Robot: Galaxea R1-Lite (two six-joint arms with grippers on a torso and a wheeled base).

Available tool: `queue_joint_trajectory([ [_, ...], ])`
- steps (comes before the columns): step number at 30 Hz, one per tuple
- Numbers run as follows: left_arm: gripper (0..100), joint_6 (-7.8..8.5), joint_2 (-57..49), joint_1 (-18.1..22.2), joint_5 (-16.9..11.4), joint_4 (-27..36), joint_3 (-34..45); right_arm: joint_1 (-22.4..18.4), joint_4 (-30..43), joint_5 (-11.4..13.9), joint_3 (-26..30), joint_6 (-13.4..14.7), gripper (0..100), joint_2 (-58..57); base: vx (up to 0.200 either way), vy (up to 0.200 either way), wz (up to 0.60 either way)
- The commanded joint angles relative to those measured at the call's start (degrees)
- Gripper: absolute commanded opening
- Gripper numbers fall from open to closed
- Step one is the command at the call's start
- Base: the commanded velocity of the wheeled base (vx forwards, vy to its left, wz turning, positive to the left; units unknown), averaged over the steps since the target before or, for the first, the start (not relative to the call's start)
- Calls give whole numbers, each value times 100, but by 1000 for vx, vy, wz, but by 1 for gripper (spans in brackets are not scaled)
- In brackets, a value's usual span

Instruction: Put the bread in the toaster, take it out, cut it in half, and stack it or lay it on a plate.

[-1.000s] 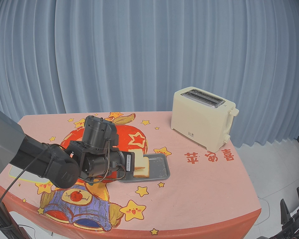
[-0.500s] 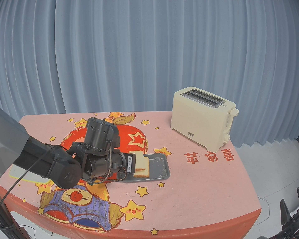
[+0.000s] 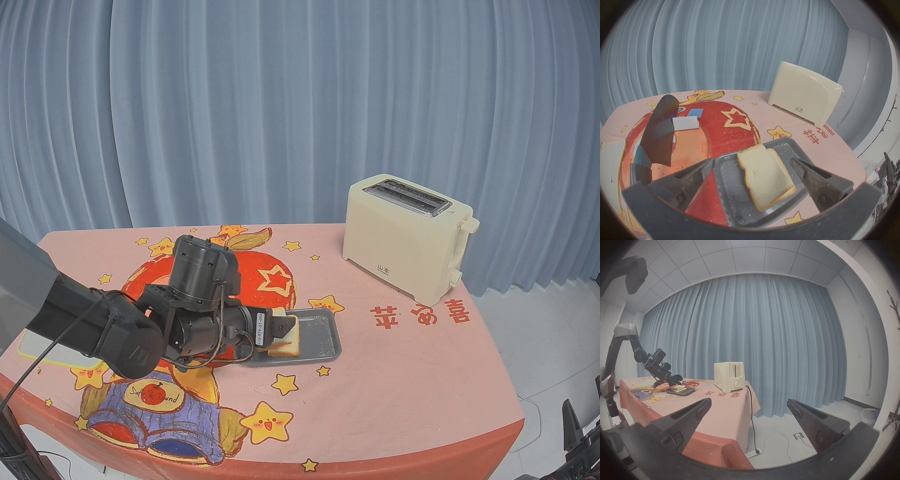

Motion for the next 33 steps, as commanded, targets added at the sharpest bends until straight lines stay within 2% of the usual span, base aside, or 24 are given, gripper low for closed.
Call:
queue_joint_trajectory([
  [1, 100, -3, -17, -1, 11, -4, -4, 4, -2, -1, 99, -1, 100, -49, 0, 0, 0],
  [33, 100, 14, -290, -10, 55, -12, -21, 4, -2, -1, 99, -1, 100, -49, 0, 0, 0],
])
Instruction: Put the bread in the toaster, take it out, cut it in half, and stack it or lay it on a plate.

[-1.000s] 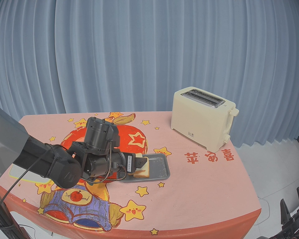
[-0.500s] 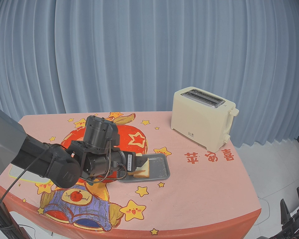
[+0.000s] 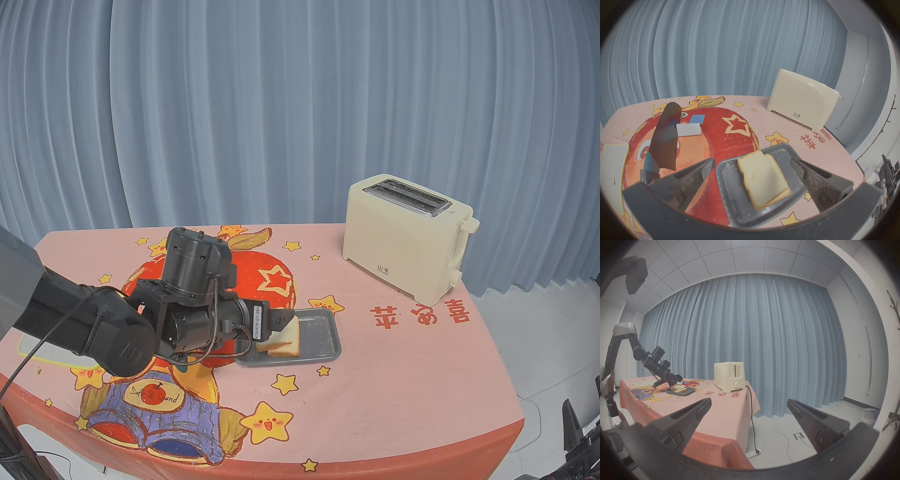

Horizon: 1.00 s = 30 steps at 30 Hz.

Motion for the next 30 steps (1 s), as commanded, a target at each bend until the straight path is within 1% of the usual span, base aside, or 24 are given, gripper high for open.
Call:
queue_joint_trajectory([
  [1, 100, 16, -113, -4, 8, -7, -21, -2, -2, -2, 101, -1, 100, -49, 0, 0, 0],
  [24, 100, 60, -1264, 67, 61, 1, 330, 6, -2, -2, 101, 8, 100, -49, 0, 0, 0],
  [27, 100, 60, -1607, 67, 202, 1, 497, 6, -2, -2, 101, -1, 100, -49, 0, 0, 0],
  [30, 100, 60, -1792, 67, 263, 1, 585, 6, -2, 7, 101, -1, 100, -49, 0, 0, 0],
])
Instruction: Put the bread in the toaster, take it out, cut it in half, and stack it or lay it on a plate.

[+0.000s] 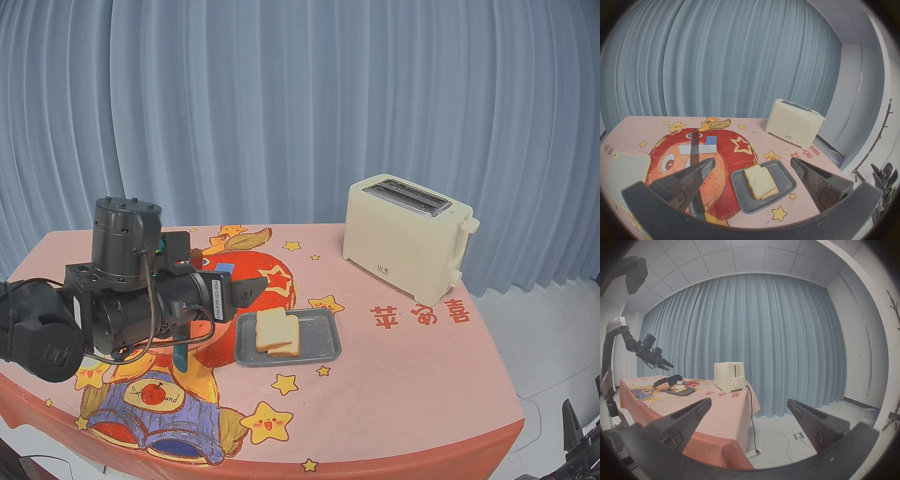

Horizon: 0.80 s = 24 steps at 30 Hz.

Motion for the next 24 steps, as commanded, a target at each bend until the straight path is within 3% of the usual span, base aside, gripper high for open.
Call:
queue_joint_trajectory([
  [1, 100, -6, -461, 3, 74, -4, 158, 4, -2, -2, 101, -2, 100, -49, 0, 0, 0],
  [12, 100, 47, -1120, 21, 101, -12, 430, 4, -2, -2, 101, -2, 100, -49, 0, 0, 0],
  [20, 100, 469, -1313, 583, 83, -311, 615, 4, -2, -2, 101, -2, 100, -49, 0, 0, 0],
  [24, 100, 662, -1287, 882, 66, -1392, 1037, 4, -2, -2, 101, -2, 100, -49, 0, 0, 0],
])
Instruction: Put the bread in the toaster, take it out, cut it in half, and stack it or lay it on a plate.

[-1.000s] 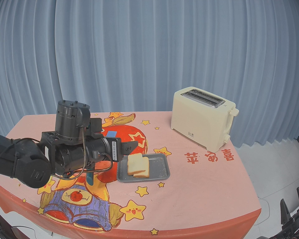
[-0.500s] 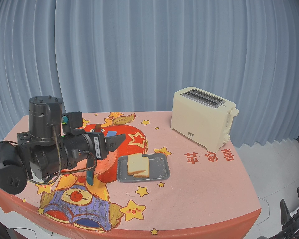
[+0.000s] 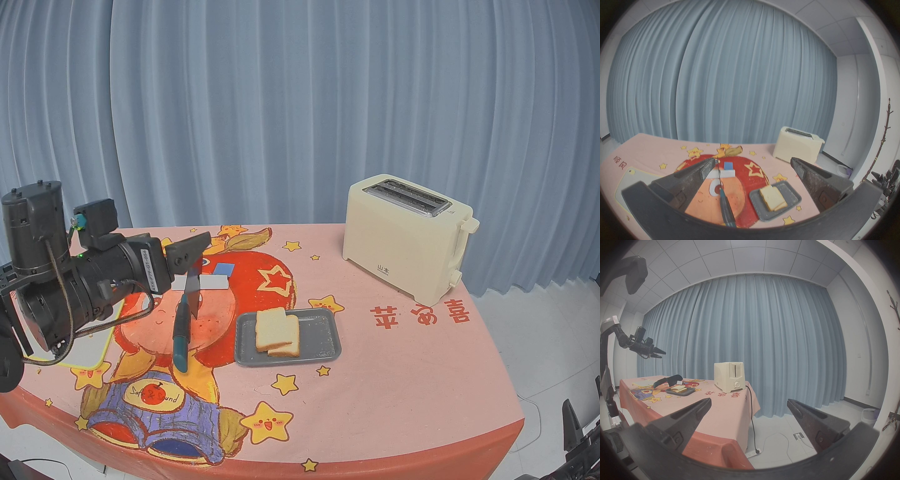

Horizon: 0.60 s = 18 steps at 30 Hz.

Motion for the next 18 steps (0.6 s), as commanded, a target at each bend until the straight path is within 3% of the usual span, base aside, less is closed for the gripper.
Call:
queue_joint_trajectory([
  [1, 100, 219, -30, 410, -22, -875, 457, 6, -2, 7, 101, -2, 100, -49, 0, 0, 0],
  [5, 100, 306, -47, 533, -49, -1605, 633, 6, -2, -2, 101, -2, 100, -49, 0, 0, 0],
  [10, 100, 350, -338, 560, -14, -1710, 738, 6, -2, 7, 101, -2, 100, -49, 0, 0, 0],
  [15, 100, 649, -540, 568, -5, -1754, 932, -2, -2, -2, 101, -2, 100, -49, 0, 0, 0],
  [18, 100, 913, -759, 691, -5, -1763, 1116, 6, -2, -2, 101, -2, 100, -49, 0, 0, 0],
])
